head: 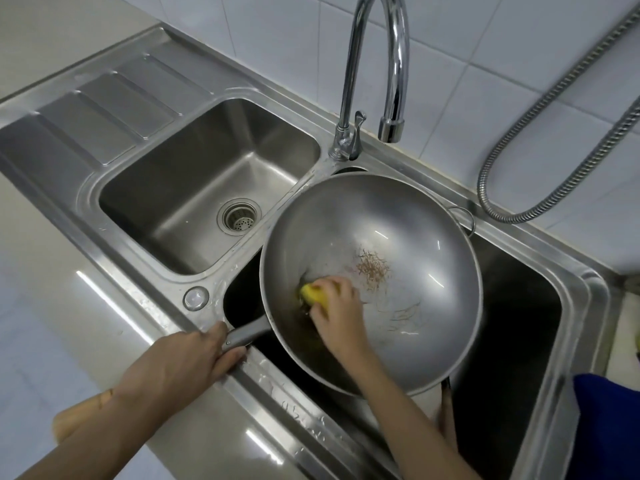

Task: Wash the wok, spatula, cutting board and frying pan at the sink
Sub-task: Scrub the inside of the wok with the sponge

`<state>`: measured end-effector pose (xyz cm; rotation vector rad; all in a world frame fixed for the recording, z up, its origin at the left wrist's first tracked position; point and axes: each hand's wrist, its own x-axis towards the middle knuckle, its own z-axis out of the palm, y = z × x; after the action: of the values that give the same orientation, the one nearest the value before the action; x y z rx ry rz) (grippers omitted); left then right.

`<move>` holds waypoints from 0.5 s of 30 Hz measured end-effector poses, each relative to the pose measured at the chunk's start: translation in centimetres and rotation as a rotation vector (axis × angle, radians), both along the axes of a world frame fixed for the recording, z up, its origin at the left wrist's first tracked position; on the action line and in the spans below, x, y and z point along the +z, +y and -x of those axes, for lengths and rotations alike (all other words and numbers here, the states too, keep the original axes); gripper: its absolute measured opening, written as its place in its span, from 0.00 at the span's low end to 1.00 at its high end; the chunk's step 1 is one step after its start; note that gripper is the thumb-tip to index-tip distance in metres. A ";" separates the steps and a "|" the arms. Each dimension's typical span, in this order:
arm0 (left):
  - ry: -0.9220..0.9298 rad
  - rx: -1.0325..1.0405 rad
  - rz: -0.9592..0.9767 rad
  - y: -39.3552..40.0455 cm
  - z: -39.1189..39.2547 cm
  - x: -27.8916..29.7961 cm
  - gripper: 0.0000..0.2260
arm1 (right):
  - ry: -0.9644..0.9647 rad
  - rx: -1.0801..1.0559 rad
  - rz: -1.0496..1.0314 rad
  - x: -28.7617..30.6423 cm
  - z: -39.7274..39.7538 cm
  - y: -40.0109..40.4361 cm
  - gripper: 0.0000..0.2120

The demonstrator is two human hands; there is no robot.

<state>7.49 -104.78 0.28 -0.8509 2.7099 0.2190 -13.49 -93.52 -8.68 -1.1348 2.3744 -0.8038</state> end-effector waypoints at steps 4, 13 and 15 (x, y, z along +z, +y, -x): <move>-0.009 -0.013 0.018 0.0 0.1 0.0 0.17 | -0.275 0.144 -0.030 2.2 -1.7 3.2 0.16; 0.003 -0.002 0.025 0.0 0.0 0.1 0.19 | 0.227 0.263 -0.435 3.4 5.0 13.0 0.19; -0.004 0.005 0.017 0.1 0.0 0.2 0.19 | 0.458 0.166 -0.459 2.4 7.8 13.3 0.20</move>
<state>7.47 -104.65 0.49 -0.8628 2.7097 0.1947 -21.25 -80.27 -6.25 -1.3894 2.5749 0.0782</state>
